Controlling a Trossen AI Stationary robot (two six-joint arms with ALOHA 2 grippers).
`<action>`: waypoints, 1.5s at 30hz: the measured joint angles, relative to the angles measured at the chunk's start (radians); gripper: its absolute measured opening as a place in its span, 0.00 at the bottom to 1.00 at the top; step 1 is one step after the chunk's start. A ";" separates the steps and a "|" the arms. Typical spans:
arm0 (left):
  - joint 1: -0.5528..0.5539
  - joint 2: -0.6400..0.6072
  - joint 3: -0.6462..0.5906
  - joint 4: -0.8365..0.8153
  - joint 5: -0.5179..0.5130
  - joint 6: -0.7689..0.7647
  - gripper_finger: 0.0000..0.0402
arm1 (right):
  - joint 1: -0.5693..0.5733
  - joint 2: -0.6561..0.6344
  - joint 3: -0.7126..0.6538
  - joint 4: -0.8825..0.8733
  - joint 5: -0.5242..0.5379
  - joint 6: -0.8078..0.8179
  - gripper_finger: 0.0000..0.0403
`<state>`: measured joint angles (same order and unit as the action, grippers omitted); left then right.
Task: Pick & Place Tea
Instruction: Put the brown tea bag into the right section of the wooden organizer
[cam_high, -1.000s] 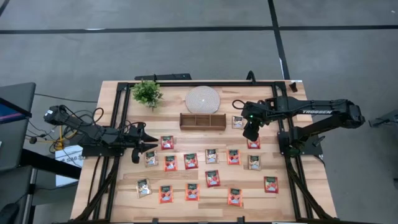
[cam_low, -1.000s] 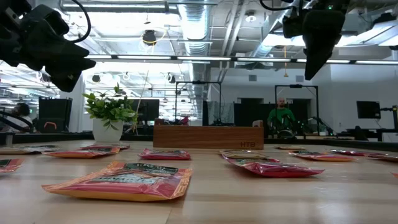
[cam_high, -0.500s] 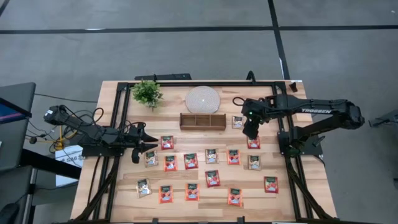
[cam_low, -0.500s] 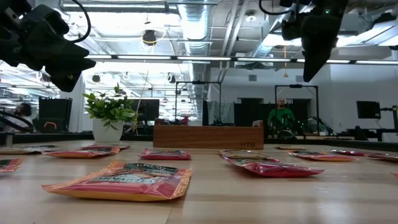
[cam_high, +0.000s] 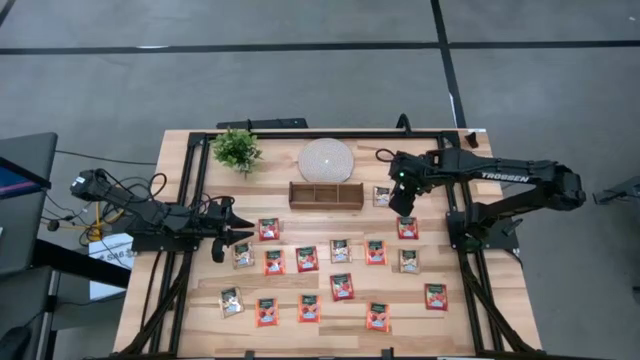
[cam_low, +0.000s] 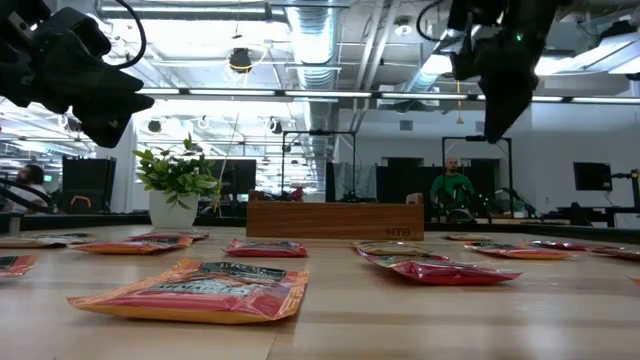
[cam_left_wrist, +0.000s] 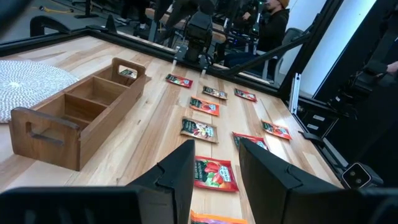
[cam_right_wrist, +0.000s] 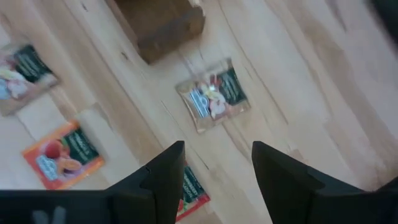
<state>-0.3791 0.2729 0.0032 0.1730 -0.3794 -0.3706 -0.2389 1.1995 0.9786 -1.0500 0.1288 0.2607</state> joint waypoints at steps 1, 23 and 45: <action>0.000 0.000 0.000 0.000 0.000 0.000 0.29 | -0.002 0.000 -0.015 0.000 0.000 0.000 0.45; 0.000 0.000 0.000 0.000 0.000 -0.005 0.29 | -0.147 0.014 -0.157 0.317 -0.050 -0.060 0.45; 0.000 0.000 0.000 0.000 0.000 -0.005 0.29 | -0.248 0.361 -0.158 0.425 -0.077 -0.183 0.45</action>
<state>-0.3792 0.2730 0.0032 0.1734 -0.3794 -0.3752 -0.4866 1.5604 0.8209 -0.6249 0.0517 0.0778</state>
